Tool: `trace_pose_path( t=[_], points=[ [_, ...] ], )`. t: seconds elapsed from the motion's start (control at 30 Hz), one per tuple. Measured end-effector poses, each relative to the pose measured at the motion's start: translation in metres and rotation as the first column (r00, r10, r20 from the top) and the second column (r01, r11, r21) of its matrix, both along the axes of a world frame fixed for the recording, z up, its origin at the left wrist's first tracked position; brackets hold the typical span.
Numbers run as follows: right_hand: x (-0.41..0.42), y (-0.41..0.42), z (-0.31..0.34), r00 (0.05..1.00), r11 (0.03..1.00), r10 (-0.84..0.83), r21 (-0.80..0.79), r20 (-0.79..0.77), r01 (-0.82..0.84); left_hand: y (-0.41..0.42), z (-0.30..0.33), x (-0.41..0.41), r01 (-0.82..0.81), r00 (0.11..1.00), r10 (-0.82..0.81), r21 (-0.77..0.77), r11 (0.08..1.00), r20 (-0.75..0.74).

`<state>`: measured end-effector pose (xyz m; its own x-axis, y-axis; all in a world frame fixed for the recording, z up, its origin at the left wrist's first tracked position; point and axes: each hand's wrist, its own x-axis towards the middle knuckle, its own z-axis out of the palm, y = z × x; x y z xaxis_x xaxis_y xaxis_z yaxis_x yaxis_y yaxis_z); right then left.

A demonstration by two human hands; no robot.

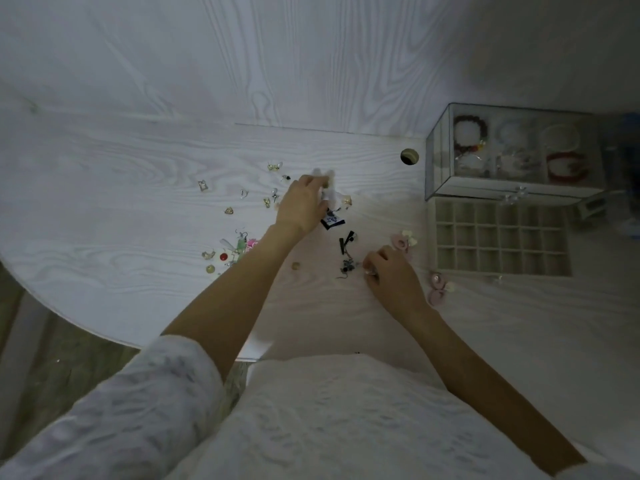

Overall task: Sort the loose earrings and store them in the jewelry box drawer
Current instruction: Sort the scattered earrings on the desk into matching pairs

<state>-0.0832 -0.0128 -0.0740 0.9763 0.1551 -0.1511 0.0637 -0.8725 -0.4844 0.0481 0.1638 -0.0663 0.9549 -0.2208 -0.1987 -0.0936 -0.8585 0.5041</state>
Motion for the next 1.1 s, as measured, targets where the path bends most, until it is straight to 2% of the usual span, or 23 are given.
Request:
trace_pose_path(
  t=[0.1, 0.33, 0.43, 0.53, 0.63, 0.73, 0.8, 0.93, 1.1],
  points=[
    [0.0, -0.002, 0.001, 0.999, 0.999, -0.045, -0.01, -0.002, 0.045, -0.006, -0.01, 0.016, 0.033, 0.999, -0.032, 0.096, 0.995, -0.006],
    [-0.001, -0.009, -0.003, 0.994, 0.994, -0.11, 0.006, 0.019, 0.11, -0.006, -0.01, 0.014, -0.084, 0.996, 0.084, -0.018, 0.996, 0.03],
    [-0.006, -0.014, -0.004, 0.994, 0.993, -0.113, 0.031, 0.01, 0.113, 0.005, -0.009, 0.0, -0.165, 0.985, 0.169, -0.128, 0.978, 0.019],
    [-0.016, -0.021, -0.003, 0.992, 0.992, -0.126, 0.024, 0.02, 0.126, 0.003, 0.009, -0.029, -0.214, 0.967, 0.247, -0.341, 0.916, 0.058],
    [-0.029, -0.031, 0.0, 0.98, 0.98, -0.196, -0.016, 0.039, 0.197, -0.018, 0.026, -0.072, -0.126, 0.979, 0.184, -0.458, 0.88, 0.084],
    [-0.041, -0.04, 0.002, 0.963, 0.96, -0.263, -0.081, 0.057, 0.267, -0.049, 0.015, -0.115, 0.035, 0.999, -0.015, -0.391, 0.92, 0.052],
    [-0.047, -0.044, 0.003, 0.954, 0.951, -0.291, -0.091, 0.07, 0.297, -0.068, 0.004, -0.133, 0.103, 0.995, -0.093, -0.349, 0.931, 0.044],
    [-0.054, -0.049, 0.003, 0.939, 0.938, -0.336, -0.063, 0.079, 0.341, -0.086, -0.006, -0.141, 0.049, 0.999, -0.05, -0.316, 0.948, 0.005],
    [-0.06, -0.051, 0.008, 0.932, 0.933, -0.359, -0.013, 0.061, 0.36, -0.091, -0.006, -0.145, -0.011, 0.999, 0.002, -0.194, 0.981, -0.05]
  ],
)
